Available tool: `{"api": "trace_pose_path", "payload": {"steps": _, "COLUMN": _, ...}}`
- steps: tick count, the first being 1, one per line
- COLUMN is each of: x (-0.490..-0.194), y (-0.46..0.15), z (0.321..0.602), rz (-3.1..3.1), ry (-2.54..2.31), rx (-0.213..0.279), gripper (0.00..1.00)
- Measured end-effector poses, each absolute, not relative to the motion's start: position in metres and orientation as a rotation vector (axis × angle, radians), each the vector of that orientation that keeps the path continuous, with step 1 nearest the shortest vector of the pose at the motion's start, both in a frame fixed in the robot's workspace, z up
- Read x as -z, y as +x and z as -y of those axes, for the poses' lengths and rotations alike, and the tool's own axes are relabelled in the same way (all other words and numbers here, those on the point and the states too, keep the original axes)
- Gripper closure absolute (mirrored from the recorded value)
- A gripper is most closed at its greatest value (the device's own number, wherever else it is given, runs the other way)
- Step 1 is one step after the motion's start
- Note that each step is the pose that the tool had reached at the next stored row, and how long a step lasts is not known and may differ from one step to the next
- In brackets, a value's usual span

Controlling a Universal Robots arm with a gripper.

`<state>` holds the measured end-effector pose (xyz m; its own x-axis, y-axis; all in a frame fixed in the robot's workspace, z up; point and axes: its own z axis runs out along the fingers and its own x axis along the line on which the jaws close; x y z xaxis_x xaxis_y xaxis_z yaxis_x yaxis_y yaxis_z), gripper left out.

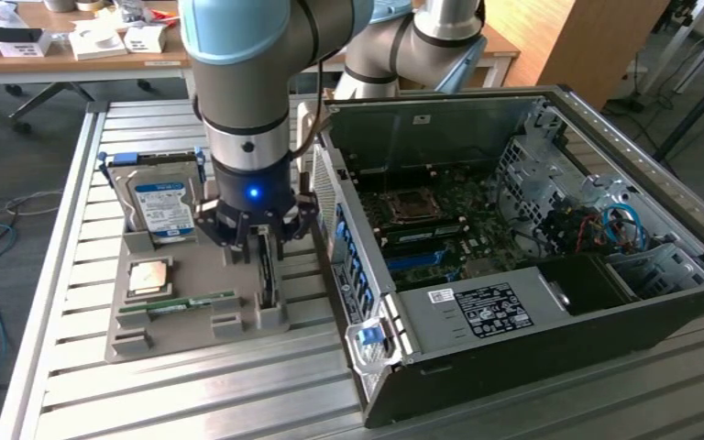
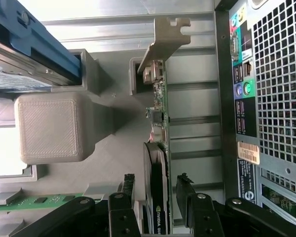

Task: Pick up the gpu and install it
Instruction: 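Pick up the gpu and move the gpu toward the slot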

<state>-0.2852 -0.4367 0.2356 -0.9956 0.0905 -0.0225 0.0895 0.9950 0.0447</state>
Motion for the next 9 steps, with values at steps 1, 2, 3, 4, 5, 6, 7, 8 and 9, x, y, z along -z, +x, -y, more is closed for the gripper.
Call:
{"api": "trace_pose_path", "payload": {"steps": 1, "x": -0.2351, "y": -0.2853, "z": 0.4367, "rz": -3.113, "ry": 0.141, "rx": -0.068, "gripper": 0.53}}
{"api": "trace_pose_path", "payload": {"steps": 2, "x": -0.2350, "y": -0.2853, "z": 0.4368, "rz": -3.113, "ry": 0.141, "rx": -0.068, "gripper": 0.53}}
{"api": "trace_pose_path", "payload": {"steps": 3, "x": -0.2350, "y": -0.2853, "z": 0.4368, "rz": -3.114, "ry": 0.140, "rx": -0.067, "gripper": 0.53}}
{"api": "trace_pose_path", "payload": {"steps": 4, "x": -0.2347, "y": -0.2852, "z": 0.4367, "rz": -3.113, "ry": 0.141, "rx": -0.067, "gripper": 0.53}}
{"api": "trace_pose_path", "payload": {"steps": 5, "x": -0.2345, "y": -0.2847, "z": 0.4366, "rz": -3.113, "ry": 0.141, "rx": -0.067, "gripper": 0.53}}
{"api": "trace_pose_path", "payload": {"steps": 6, "x": -0.2345, "y": -0.2839, "z": 0.4366, "rz": -3.113, "ry": 0.141, "rx": -0.067, "gripper": 0.53}}
{"api": "trace_pose_path", "payload": {"steps": 7, "x": -0.2344, "y": -0.2832, "z": 0.4367, "rz": -3.113, "ry": 0.140, "rx": -0.067, "gripper": 0.53}}
{"api": "trace_pose_path", "payload": {"steps": 8, "x": -0.2343, "y": -0.2832, "z": 0.4367, "rz": -3.113, "ry": 0.141, "rx": -0.067, "gripper": 0.53}}
{"api": "trace_pose_path", "payload": {"steps": 9, "x": -0.2343, "y": -0.2832, "z": 0.4367, "rz": -3.114, "ry": 0.141, "rx": -0.066, "gripper": 0.53}}
